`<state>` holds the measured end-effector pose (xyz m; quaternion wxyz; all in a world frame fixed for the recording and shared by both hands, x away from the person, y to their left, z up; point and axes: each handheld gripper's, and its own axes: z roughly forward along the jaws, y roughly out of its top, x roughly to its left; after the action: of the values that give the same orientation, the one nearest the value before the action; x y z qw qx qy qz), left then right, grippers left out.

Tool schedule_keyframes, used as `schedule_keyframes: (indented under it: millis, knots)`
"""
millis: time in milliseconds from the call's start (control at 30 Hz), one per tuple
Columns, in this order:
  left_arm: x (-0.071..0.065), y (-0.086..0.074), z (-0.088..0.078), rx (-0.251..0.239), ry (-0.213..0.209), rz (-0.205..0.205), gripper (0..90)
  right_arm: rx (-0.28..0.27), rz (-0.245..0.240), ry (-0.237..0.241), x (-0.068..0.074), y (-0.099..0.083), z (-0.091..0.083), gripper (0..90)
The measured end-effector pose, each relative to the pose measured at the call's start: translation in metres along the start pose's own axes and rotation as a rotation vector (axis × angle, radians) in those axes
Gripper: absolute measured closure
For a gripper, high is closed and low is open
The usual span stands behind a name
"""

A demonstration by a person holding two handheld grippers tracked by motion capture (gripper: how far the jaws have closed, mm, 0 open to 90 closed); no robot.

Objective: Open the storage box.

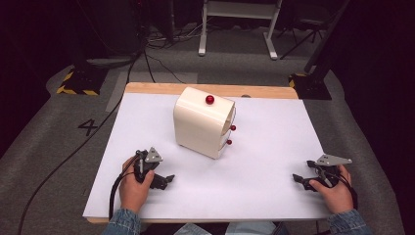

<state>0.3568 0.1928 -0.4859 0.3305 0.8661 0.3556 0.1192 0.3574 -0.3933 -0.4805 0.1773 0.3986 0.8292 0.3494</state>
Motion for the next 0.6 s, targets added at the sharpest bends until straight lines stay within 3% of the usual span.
schedule_keyframes:
  millis: [133, 267, 300, 367, 433, 600]
  knots:
    - [0.000, 0.000, 0.000, 0.000, 0.000, 0.000, 0.0, 0.003, 0.010, 0.023, 0.004, 0.002, -0.004, 26.1]
    - [0.000, 0.000, 0.000, 0.000, 0.000, 0.000, 0.0, -0.026, -0.016, 0.046, 0.010, 0.009, -0.010, 29.0]
    - [0.000, 0.000, 0.000, 0.000, 0.000, 0.000, 0.0, -0.054, -0.017, 0.048, 0.015, 0.016, -0.014, 33.5]
    - [0.000, 0.000, 0.000, -0.001, 0.000, 0.000, 0.0, -0.065, -0.020, 0.055, 0.018, 0.019, -0.015, 33.6]
    - [0.000, 0.000, 0.000, -0.001, 0.000, 0.000, 0.0, -0.084, -0.046, 0.095, 0.028, 0.032, -0.020, 38.8]
    - [0.000, 0.000, 0.000, -0.003, -0.001, 0.000, 0.0, -0.118, -0.032, 0.144, 0.039, 0.050, -0.025, 42.5]
